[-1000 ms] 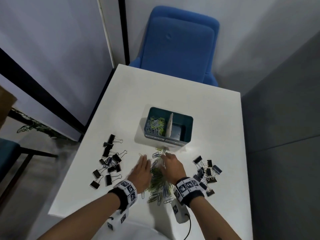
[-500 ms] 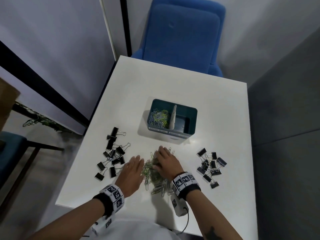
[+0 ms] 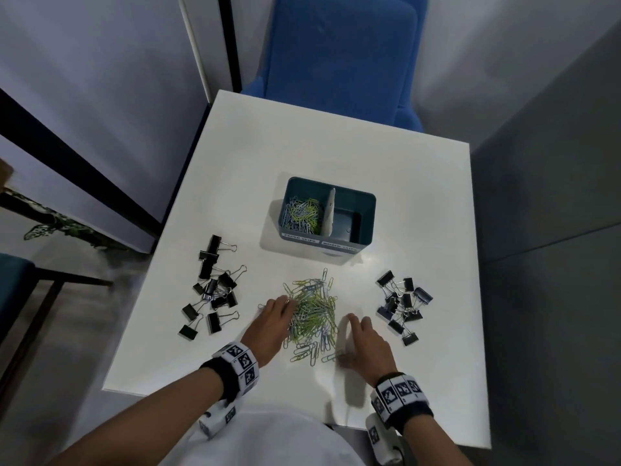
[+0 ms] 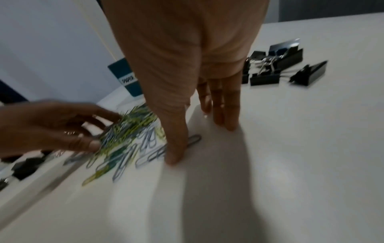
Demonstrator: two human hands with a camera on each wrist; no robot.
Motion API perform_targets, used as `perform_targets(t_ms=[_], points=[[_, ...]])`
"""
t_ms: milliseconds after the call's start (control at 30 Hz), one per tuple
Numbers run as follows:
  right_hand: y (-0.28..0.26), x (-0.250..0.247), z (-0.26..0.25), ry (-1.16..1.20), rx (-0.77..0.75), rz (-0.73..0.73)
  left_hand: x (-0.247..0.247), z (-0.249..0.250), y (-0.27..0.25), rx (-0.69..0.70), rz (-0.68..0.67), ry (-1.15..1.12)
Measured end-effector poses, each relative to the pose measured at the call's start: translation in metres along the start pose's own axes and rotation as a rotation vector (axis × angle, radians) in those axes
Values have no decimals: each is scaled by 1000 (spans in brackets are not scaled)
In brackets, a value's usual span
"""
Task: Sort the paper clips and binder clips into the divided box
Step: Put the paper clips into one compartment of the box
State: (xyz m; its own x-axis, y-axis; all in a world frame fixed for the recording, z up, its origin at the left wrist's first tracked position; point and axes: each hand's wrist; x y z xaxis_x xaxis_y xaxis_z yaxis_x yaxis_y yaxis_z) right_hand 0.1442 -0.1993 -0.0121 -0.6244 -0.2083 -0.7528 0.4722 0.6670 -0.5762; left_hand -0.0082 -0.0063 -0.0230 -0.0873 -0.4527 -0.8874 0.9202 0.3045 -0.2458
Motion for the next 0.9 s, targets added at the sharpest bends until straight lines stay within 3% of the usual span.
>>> perform_targets(t_ms=[233,333,467,633,900], points=[[25,0,-32,111,-22,155,-3,-8,-2,-9,-9,-63],[29,-5,-24,130,-11,182,-10,-23,-13,-146,-38,19],[31,-9,-18,65,-47,134,-6,-35,-22,-301,-207,-3],[39,-5,-46,-7,-100,134,1,-12,-5,-158,-176,84],[44,-5,-48,4,-112,184,-4,-7,17,-115,-153,33]])
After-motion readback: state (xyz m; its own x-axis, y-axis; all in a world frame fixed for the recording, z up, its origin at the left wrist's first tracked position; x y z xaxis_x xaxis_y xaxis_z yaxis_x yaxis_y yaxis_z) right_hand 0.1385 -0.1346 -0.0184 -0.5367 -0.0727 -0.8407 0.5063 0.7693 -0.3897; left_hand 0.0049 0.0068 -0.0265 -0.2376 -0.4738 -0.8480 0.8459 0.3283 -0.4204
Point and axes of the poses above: each hand's wrist, its own y-axis towards the middle knuckle, its own x-axis out of the palm, z = x × y, and after that the axes turned 3 degrees about -x, right-handed
